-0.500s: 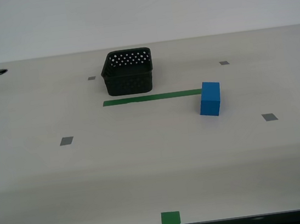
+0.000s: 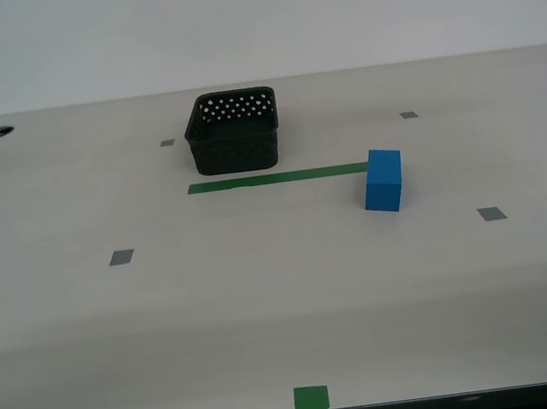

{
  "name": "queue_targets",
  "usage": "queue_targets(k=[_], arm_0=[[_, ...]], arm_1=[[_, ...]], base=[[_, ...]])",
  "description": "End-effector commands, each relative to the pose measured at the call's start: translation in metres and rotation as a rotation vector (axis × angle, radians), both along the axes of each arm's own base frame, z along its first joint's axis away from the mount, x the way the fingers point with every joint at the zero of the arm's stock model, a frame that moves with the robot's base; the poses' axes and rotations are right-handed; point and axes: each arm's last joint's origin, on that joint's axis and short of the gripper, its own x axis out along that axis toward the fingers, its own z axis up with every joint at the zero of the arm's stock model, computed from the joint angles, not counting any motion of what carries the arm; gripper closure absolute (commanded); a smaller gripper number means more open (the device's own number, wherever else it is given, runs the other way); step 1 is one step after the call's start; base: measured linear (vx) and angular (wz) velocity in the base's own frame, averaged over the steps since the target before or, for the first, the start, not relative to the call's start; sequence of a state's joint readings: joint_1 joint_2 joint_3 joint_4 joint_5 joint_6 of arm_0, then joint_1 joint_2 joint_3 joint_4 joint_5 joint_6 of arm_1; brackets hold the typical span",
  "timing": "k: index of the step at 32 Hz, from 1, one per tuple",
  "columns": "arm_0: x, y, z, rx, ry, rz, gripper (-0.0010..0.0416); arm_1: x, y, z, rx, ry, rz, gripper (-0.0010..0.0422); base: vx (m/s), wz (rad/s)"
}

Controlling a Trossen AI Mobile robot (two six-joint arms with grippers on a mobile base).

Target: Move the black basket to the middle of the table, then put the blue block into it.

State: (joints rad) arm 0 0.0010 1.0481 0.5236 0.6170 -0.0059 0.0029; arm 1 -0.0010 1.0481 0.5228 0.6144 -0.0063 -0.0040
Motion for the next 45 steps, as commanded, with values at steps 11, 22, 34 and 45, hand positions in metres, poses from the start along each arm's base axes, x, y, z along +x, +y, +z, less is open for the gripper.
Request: queue_targets(k=[11, 22, 34, 45], arm_0=[[0.000, 0.000, 0.001, 0.000, -0.004, 0.000, 0.0405], [0.000, 0.000, 0.000, 0.000, -0.001, 0.000, 0.0405], [0.000, 0.000, 0.001, 0.000, -0.004, 0.000, 0.0405], [0.009, 0.000, 0.033, 0.003, 0.151, 0.003, 0.0405]], arm_1=[[0.000, 0.000, 0.001, 0.001, -0.004, 0.001, 0.0412], [0.000, 0.000, 0.000, 0.001, -0.003, 0.001, 0.0412], [0.000, 0.000, 0.000, 0.004, -0.002, 0.002, 0.0412], [0.007, 0.000, 0.018, -0.135, 0.131, -0.003, 0.0412]], base=[[0.000, 0.000], [0.000, 0.000], [0.000, 0.000], [0.000, 0.000]])
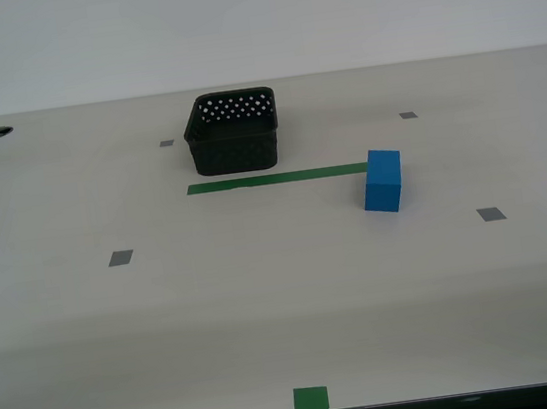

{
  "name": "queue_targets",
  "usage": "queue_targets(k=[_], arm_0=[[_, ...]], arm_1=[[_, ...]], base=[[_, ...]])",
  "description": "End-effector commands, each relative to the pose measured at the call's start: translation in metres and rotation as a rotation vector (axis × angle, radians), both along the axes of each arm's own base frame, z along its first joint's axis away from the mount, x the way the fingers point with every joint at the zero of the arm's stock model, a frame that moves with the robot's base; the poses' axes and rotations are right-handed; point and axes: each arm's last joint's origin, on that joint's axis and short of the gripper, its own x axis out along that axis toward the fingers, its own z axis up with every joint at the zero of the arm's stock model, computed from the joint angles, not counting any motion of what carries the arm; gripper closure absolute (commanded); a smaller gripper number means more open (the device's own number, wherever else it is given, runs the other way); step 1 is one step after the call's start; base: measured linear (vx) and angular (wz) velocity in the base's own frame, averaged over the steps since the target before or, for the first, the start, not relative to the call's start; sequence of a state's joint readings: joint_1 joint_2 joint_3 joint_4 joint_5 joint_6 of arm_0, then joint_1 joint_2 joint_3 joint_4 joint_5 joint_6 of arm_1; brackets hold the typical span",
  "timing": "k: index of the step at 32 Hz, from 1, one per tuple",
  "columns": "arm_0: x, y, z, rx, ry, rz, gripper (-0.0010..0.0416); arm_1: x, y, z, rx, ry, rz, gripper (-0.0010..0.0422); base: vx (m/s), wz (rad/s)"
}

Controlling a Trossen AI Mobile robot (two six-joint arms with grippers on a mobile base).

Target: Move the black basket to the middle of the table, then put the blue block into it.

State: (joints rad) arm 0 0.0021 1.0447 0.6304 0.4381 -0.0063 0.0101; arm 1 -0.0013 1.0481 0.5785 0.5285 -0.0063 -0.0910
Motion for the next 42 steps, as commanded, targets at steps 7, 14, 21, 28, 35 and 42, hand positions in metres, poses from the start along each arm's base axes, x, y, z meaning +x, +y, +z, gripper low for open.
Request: queue_targets(k=[7, 14, 21, 28, 35, 42], arm_0=[[0.004, 0.000, 0.060, -0.013, 0.282, 0.004, 0.0406], [-0.001, 0.001, 0.065, -0.001, 0.384, 0.003, 0.0405], [-0.006, 0.001, 0.031, 0.004, 0.560, 0.002, 0.0405], [-0.009, 0.001, 0.008, 0.003, 0.640, 0.003, 0.0405], [-0.009, 0.001, 0.007, 0.002, 0.639, 0.004, 0.0405], [-0.007, 0.001, 0.009, 0.002, 0.615, 0.004, 0.0405]], arm_1=[[0.026, -0.002, 0.038, -0.027, 0.595, 0.005, 0.0412], [0.067, -0.027, 0.053, 0.014, 0.833, -0.069, 0.0412], [0.120, -0.081, 0.035, 0.126, 0.972, -0.207, 0.0412], [0.163, -0.113, -0.017, 0.230, 1.084, -0.258, 0.0412], [0.192, -0.122, -0.080, 0.242, 1.226, -0.249, 0.0412], [0.201, -0.130, -0.103, 0.170, 1.266, -0.296, 0.0414]], base=[[0.000, 0.000], [0.000, 0.000], [0.000, 0.000], [0.000, 0.000], [0.000, 0.000], [0.000, 0.000]])
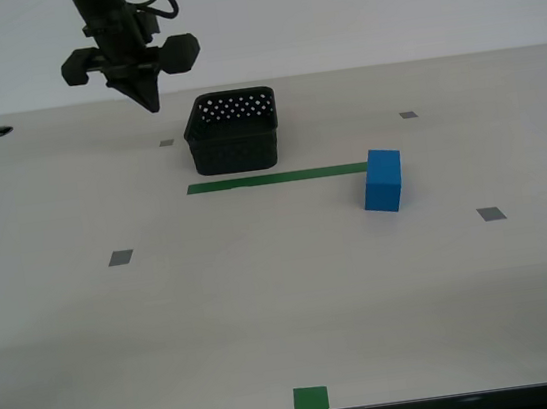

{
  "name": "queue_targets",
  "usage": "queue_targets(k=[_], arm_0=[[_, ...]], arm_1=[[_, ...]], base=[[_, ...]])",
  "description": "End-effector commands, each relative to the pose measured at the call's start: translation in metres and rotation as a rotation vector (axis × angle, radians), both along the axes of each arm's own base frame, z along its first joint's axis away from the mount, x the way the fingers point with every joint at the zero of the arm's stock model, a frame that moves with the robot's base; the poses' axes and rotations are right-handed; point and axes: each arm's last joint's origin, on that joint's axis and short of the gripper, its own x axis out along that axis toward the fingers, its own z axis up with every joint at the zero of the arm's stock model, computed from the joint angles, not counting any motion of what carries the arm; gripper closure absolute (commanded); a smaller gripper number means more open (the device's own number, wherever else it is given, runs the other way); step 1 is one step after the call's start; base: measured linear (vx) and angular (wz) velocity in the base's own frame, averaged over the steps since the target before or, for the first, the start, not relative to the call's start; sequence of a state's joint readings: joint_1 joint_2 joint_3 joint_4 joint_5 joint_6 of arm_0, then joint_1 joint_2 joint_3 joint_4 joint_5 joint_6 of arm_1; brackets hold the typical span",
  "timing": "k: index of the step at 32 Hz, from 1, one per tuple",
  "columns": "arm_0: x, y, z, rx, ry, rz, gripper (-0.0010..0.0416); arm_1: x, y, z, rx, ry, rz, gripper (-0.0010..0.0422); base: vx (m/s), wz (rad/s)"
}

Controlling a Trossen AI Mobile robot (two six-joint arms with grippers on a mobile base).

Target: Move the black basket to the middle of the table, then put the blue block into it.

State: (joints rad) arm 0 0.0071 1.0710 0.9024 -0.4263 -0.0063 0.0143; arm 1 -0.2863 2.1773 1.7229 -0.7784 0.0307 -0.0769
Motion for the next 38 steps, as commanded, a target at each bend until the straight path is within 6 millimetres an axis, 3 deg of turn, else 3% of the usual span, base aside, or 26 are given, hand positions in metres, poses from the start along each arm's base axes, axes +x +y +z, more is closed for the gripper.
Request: queue_targets(k=[1, 8, 19, 22, 27, 31, 38], arm_0=[[0.000, 0.000, 0.000, 0.001, -0.004, 0.000, 0.0406], [0.001, 0.000, 0.001, 0.001, -0.010, 0.000, 0.0405], [0.001, 0.000, 0.001, 0.002, -0.020, 0.000, 0.0405], [0.002, 0.000, 0.003, 0.002, -0.033, 0.000, 0.0406], [0.002, 0.000, 0.003, 0.002, -0.034, 0.001, 0.0406], [0.002, 0.000, 0.002, 0.003, -0.027, 0.003, 0.0405], [0.002, 0.000, 0.002, 0.003, -0.029, 0.004, 0.0406]], arm_1=[[0.001, -0.003, 0.003, -0.016, -0.025, -0.005, 0.0412], [0.005, -0.007, 0.014, -0.057, -0.042, 0.052, 0.0401], [0.004, -0.015, 0.012, -0.084, -0.037, 0.067, 0.0178], [0.003, -0.024, 0.008, -0.094, -0.033, 0.076, 0.0140], [0.005, -0.046, -0.027, -0.091, 0.002, 0.079, 0.0152], [0.006, -0.050, -0.060, -0.069, 0.069, 0.110, 0.0175], [0.008, -0.051, -0.068, -0.076, 0.065, 0.131, 0.0185]], base=[[0.000, 0.000], [0.000, 0.000], [0.000, 0.000], [0.000, 0.000], [0.000, 0.000], [0.000, 0.000], [0.000, 0.000]])
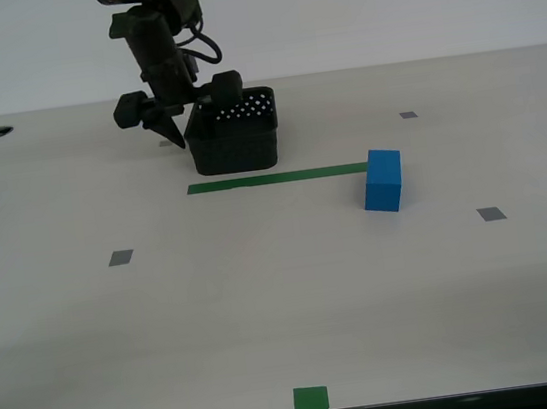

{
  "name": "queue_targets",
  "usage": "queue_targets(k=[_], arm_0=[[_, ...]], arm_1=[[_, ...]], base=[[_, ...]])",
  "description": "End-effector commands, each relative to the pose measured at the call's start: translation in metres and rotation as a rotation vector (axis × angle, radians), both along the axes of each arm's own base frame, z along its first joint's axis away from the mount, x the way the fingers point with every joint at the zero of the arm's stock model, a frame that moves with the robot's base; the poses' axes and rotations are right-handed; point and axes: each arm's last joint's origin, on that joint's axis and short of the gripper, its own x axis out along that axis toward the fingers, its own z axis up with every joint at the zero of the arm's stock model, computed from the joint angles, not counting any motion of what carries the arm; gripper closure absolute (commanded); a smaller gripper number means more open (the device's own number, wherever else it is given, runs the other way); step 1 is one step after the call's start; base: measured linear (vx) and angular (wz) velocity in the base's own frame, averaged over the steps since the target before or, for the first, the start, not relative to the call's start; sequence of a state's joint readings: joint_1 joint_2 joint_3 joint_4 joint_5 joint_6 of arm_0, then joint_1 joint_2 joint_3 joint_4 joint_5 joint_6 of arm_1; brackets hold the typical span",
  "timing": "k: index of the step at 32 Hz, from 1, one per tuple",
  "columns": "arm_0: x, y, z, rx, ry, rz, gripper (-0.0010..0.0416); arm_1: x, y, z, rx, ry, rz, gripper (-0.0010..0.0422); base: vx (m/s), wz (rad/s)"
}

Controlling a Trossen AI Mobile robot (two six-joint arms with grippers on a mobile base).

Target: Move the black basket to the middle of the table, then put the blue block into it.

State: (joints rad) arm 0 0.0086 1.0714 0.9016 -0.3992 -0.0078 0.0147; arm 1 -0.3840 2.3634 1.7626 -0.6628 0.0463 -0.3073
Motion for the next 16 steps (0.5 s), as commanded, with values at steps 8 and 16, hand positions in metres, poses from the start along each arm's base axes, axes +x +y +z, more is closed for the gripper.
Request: queue_targets(k=[8, 16], arm_0=[[0.0005, 0.0001, 0.0009, 0.002, -0.010, 0.001, 0.0406], [0.0004, 0.0001, 0.0008, 0.002, -0.009, 0.001, 0.0405]], arm_1=[[0.0001, -0.0021, 0.0003, -0.022, 0.002, 0.033, 0.0359], [-0.0047, -0.0047, 0.0021, -0.041, 0.044, 0.017, 0.0414]], base=[[0.000, 0.000], [0.000, 0.000]])
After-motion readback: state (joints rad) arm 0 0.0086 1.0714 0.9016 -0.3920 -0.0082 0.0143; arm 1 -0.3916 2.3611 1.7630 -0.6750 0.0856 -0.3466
